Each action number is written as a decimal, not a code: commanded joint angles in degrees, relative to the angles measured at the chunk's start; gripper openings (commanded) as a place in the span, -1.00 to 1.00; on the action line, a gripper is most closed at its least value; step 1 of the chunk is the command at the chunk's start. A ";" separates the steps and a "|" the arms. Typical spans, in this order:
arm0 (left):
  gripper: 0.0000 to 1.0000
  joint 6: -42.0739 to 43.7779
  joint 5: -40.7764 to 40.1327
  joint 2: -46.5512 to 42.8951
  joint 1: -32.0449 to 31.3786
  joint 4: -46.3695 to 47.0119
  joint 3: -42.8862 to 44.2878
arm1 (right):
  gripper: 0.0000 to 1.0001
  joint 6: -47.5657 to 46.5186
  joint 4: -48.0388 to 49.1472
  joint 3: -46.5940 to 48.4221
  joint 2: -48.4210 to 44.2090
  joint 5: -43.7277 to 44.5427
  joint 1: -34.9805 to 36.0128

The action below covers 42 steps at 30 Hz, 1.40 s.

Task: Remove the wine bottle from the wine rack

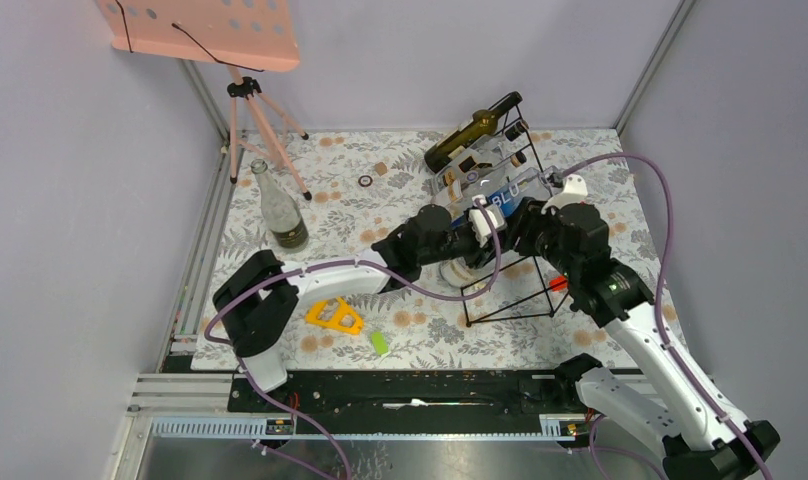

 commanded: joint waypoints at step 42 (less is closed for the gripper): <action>-1.00 -8.07 -14.75 -28.96 11.05 0.71 -12.91 | 0.72 2.69 0.02 -0.46 -10.98 3.49 0.90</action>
